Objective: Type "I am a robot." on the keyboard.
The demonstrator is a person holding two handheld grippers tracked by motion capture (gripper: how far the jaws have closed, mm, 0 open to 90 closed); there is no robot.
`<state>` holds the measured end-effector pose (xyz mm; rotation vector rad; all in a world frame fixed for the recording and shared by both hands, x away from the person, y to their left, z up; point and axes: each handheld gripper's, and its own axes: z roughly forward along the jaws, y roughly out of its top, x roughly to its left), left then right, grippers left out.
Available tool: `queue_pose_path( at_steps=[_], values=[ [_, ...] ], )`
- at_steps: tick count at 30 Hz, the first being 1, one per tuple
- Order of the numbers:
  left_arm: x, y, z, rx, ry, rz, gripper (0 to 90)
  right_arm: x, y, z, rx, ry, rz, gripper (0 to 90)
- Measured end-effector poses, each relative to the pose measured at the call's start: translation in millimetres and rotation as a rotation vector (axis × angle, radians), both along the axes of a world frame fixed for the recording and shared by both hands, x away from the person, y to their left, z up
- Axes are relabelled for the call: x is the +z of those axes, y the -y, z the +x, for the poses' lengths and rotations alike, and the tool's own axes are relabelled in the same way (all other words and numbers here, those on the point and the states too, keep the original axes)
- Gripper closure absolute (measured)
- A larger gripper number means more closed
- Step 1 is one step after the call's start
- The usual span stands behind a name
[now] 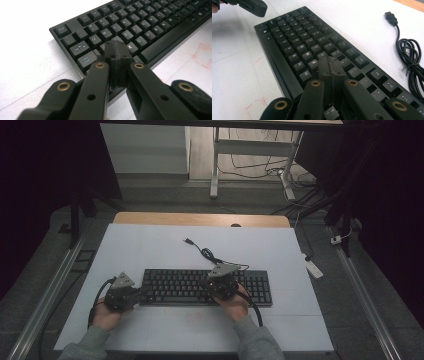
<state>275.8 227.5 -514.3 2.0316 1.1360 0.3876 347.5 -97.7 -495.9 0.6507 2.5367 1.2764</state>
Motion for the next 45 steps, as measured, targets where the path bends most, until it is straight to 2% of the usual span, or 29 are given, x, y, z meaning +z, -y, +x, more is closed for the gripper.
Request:
queue_pose_path(
  at_steps=[11,22,29,45],
  values=[
    [-9.0,2.1,7.6,0.006,-0.025,0.038,89.0,-4.2,-12.6,11.4,-0.012,-0.015,-0.014,89.5],
    [-12.9,0.8,9.7,0.009,-0.034,0.039,89.0,-15.2,-26.1,18.0,-0.022,-0.041,-0.015,89.4],
    [-14.0,1.3,9.9,0.004,-0.039,0.044,88.9,-16.7,-29.8,21.4,-0.032,-0.035,-0.036,89.5],
    [-15.0,2.0,10.0,0.000,-0.042,0.049,89.0,-21.2,-32.9,25.9,-0.046,-0.031,-0.048,89.5]
  ],
)
